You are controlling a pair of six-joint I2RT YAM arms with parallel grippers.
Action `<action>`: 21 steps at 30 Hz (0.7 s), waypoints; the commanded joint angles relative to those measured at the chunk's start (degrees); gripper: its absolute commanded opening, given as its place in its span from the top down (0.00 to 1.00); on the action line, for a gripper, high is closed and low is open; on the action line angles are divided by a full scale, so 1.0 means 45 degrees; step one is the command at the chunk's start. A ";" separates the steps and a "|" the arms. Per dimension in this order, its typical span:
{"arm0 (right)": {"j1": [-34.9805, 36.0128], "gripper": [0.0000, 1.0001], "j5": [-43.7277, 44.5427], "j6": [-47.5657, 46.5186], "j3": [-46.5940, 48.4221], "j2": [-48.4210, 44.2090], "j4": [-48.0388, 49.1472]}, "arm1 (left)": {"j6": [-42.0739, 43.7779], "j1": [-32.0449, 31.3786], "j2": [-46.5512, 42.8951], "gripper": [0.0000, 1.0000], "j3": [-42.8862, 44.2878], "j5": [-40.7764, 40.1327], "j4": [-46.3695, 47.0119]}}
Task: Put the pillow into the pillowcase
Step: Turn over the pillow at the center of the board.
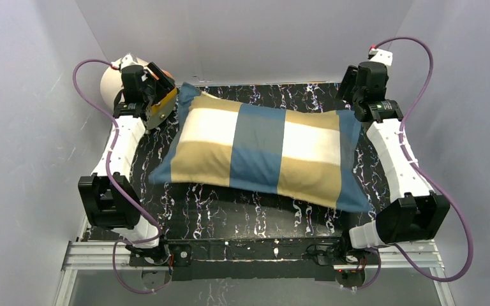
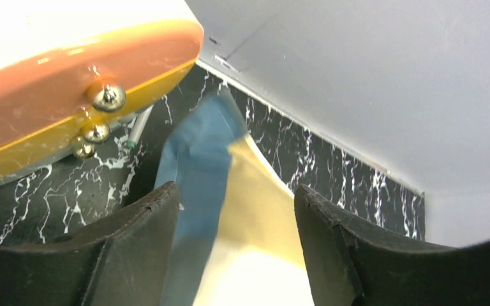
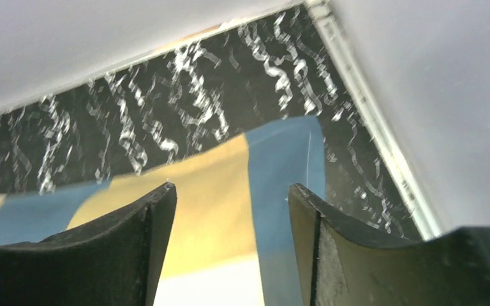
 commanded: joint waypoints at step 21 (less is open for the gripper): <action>-0.1915 0.48 -0.8332 0.3436 -0.8282 -0.3529 -0.1127 | 0.1519 -0.2387 -0.2797 0.37 -0.7247 -0.1003 -0.2393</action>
